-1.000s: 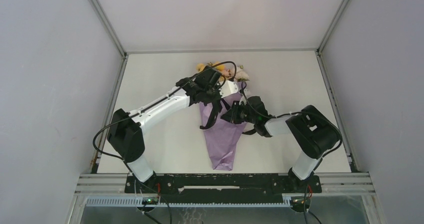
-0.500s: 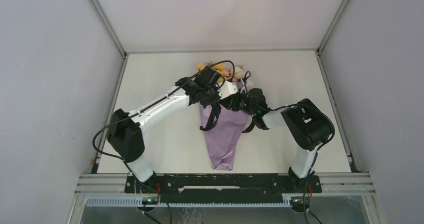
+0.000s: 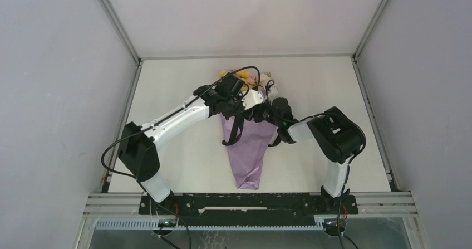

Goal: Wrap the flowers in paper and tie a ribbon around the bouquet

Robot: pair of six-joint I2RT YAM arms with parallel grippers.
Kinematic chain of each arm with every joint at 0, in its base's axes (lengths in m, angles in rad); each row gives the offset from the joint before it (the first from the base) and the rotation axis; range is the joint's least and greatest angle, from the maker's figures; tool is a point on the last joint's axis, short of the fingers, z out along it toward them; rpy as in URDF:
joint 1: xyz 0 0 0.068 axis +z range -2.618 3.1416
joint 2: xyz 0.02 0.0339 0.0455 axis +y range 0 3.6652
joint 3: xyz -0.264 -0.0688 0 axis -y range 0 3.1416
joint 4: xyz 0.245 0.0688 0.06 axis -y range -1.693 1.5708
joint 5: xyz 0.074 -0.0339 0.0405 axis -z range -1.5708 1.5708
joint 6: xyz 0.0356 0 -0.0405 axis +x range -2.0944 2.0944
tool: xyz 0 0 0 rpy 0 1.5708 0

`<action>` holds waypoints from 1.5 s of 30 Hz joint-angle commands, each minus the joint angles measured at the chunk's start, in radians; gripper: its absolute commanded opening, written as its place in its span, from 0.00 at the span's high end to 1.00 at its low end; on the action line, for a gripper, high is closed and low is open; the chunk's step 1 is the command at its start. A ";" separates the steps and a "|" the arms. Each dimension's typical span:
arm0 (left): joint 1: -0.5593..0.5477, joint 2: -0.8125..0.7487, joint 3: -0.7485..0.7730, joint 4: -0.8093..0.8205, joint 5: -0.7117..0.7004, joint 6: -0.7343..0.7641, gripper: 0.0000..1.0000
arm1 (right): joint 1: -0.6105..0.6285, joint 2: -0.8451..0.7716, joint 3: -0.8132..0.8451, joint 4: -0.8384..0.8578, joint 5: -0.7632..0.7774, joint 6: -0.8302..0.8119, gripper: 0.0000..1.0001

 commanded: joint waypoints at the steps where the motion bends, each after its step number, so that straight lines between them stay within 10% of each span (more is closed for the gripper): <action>1: 0.006 -0.047 0.000 -0.002 0.036 -0.022 1.00 | 0.015 0.024 0.056 0.090 0.032 -0.015 0.45; 27: 0.084 -0.040 0.041 -0.055 0.211 -0.064 1.00 | 0.058 0.101 0.111 0.221 -0.054 -0.044 0.38; 34: 0.087 -0.049 0.049 -0.071 0.202 -0.072 1.00 | 0.045 0.115 0.149 0.184 -0.041 -0.034 0.97; 45: 0.094 -0.095 0.084 -0.080 -0.155 0.018 1.00 | 0.024 -0.067 0.005 0.034 -0.078 -0.112 1.00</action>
